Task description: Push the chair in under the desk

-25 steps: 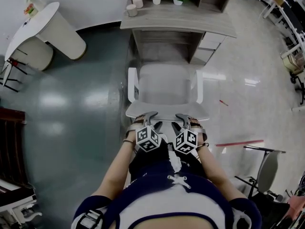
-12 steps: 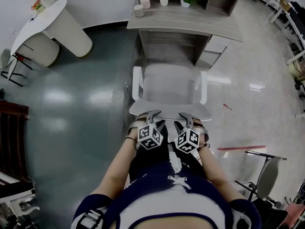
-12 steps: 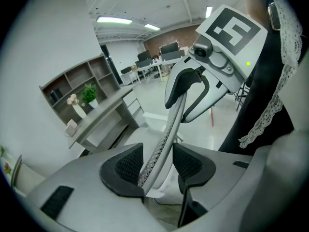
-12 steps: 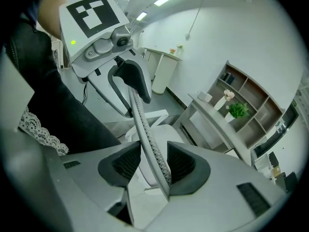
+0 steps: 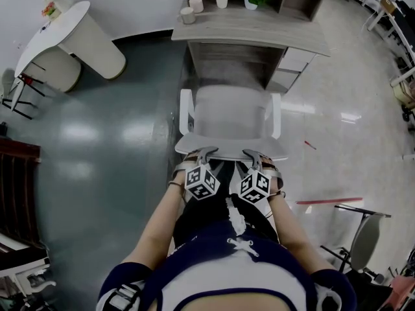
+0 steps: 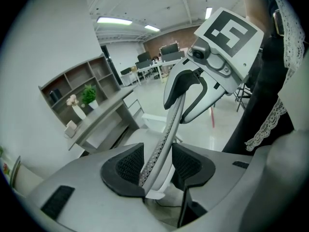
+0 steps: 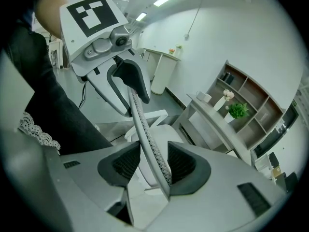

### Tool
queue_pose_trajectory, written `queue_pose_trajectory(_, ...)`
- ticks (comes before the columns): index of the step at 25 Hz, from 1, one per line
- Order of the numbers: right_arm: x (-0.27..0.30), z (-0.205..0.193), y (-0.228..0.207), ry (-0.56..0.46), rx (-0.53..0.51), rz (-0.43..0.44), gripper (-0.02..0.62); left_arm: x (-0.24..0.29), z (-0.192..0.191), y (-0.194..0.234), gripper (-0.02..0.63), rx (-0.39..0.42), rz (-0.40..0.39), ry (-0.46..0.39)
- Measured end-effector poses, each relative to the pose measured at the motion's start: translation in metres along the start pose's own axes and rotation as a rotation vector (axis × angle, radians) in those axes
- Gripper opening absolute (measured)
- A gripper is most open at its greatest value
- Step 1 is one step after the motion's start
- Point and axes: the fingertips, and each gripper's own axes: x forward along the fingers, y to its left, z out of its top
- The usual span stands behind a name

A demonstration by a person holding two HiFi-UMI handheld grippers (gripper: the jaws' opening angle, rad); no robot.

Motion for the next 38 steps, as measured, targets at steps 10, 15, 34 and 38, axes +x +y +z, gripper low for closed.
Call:
queue_pose_trajectory(10, 0.006, 0.003, -0.01, -0.009, 0.0, 0.0, 0.155, 0.005, 0.001, 0.012, 0.187, 0.005, -0.002, 0.004)
queue_pose_trajectory(15, 0.01, 0.005, -0.017, -0.009, -0.005, -0.013, 0.156, 0.008, 0.003, 0.019, 0.187, 0.015, 0.017, -0.005)
queue_pose_trajectory(34, 0.029, 0.009, -0.046, 0.0, 0.011, -0.016, 0.158, 0.023, 0.008, 0.049, 0.186, 0.038, 0.014, -0.018)
queue_pose_trajectory(38, 0.033, 0.012, -0.054, 0.002, 0.017, -0.016, 0.158, 0.027, 0.01, 0.059, 0.186, 0.041, 0.012, -0.018)
